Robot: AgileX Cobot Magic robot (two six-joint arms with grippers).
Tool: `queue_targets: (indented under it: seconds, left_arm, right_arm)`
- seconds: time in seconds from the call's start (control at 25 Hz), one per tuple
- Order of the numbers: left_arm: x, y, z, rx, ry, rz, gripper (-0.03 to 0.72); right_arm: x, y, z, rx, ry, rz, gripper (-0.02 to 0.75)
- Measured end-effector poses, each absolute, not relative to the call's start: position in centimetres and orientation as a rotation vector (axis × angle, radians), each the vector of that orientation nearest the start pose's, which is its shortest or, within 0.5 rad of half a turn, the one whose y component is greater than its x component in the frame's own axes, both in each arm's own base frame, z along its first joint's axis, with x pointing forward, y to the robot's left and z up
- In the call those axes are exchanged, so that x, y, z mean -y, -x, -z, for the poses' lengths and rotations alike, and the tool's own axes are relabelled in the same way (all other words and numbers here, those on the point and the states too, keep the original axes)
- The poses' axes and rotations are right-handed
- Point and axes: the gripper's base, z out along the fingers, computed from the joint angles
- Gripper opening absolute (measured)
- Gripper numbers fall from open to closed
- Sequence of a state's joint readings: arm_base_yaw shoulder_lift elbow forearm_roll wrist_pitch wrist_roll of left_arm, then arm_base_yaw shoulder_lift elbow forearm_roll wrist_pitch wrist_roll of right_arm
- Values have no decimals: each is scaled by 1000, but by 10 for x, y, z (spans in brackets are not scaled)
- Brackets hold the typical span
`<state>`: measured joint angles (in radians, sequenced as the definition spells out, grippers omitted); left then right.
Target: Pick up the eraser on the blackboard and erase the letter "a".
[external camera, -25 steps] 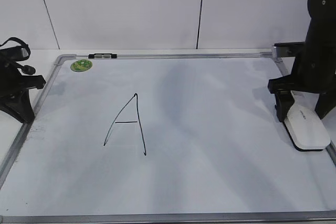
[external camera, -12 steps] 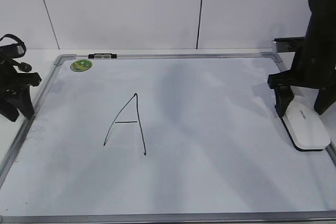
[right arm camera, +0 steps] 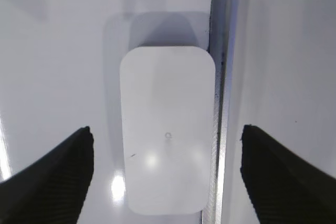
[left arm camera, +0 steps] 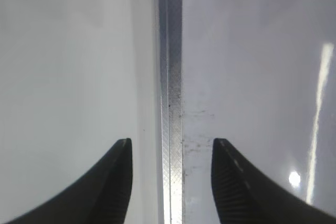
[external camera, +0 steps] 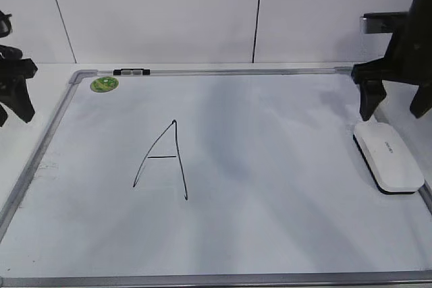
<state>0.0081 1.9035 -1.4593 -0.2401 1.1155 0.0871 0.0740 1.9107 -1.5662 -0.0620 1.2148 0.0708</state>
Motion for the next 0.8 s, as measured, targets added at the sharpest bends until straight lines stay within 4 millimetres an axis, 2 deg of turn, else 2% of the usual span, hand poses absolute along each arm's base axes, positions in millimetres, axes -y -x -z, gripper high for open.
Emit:
queue_targets:
  seconds: [0.24, 0.48, 0.68, 0.8]
  left_arm:
    - [17, -364, -266, -2927, 2, 328, 368]
    - [19, -341, -309, -2830, -18, 338, 369]
    - [21, -319, -339, -2777, -35, 372, 369]
    - [23, -305, -356, -2735, -45, 387, 369]
  right_arm:
    - [-22, -370, -287, -2929, 25, 69, 653]
    - [-20, -342, -338, -2791, 14, 53, 631]
    - [-18, -312, -379, -2678, 8, 41, 608]
    - [-16, -290, -393, -2635, 6, 36, 587]
